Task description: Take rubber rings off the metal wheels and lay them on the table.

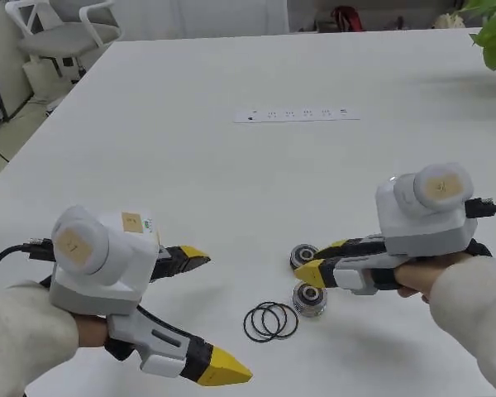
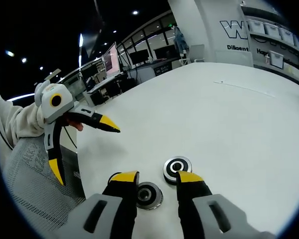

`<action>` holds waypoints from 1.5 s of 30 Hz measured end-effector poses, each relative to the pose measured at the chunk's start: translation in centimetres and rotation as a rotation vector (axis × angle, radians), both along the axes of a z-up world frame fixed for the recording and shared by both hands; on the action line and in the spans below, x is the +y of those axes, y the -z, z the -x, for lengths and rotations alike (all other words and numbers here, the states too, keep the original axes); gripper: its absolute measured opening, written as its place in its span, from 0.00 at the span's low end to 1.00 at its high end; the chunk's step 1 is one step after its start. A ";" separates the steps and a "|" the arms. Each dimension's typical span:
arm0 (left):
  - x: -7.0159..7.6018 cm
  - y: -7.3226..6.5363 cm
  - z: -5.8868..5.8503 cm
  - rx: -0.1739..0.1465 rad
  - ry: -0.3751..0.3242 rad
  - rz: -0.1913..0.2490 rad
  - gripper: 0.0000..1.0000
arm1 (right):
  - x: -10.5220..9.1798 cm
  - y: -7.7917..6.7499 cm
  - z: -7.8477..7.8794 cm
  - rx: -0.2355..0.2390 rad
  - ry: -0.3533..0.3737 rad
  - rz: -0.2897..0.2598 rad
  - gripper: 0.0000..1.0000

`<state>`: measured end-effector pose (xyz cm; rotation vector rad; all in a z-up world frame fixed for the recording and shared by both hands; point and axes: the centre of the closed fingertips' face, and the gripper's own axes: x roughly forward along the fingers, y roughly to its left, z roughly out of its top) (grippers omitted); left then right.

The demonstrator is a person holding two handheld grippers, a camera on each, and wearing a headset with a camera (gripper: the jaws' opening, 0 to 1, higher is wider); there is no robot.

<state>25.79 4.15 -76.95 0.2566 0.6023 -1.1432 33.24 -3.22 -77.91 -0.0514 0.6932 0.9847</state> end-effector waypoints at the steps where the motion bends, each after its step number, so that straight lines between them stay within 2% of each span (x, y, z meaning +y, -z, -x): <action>1: 0.0 0.0 0.0 0.002 -0.002 0.001 1.00 | -0.1 0.0 -0.2 -0.009 0.005 0.003 0.30; 14: 0.0 0.2 0.0 0.017 -0.011 -0.002 1.00 | -0.9 0.1 -1.0 -0.038 0.041 0.021 0.51; 17: 0.0 0.1 -0.1 0.020 -0.017 0.001 1.00 | -1.1 0.2 -1.2 -0.047 0.049 0.028 0.59; 22: 0.0 0.0 -0.3 0.024 -0.025 0.011 1.00 | -1.5 1.0 -1.6 -0.034 0.060 0.042 0.74; 29: 0.0 -0.3 -0.5 0.017 -0.031 0.017 1.00 | -1.7 1.1 -2.0 -0.043 0.073 0.046 0.81; 34: 0.1 -1.2 -1.2 0.008 -0.052 0.048 1.00 | -2.0 1.3 -2.2 -0.041 0.074 0.050 0.84; 38: 0.0 -2.3 -2.1 -0.017 -0.061 0.065 1.00 | -1.9 1.3 -2.2 -0.038 0.073 0.042 0.85; 41: -0.2 -3.5 -2.9 -0.035 -0.067 0.093 1.00 | -1.9 1.2 -2.2 -0.039 0.070 0.041 0.84; 45: -0.2 -4.1 -3.8 -0.053 -0.063 0.093 1.00 | -2.0 1.2 -2.3 -0.038 0.066 0.039 0.83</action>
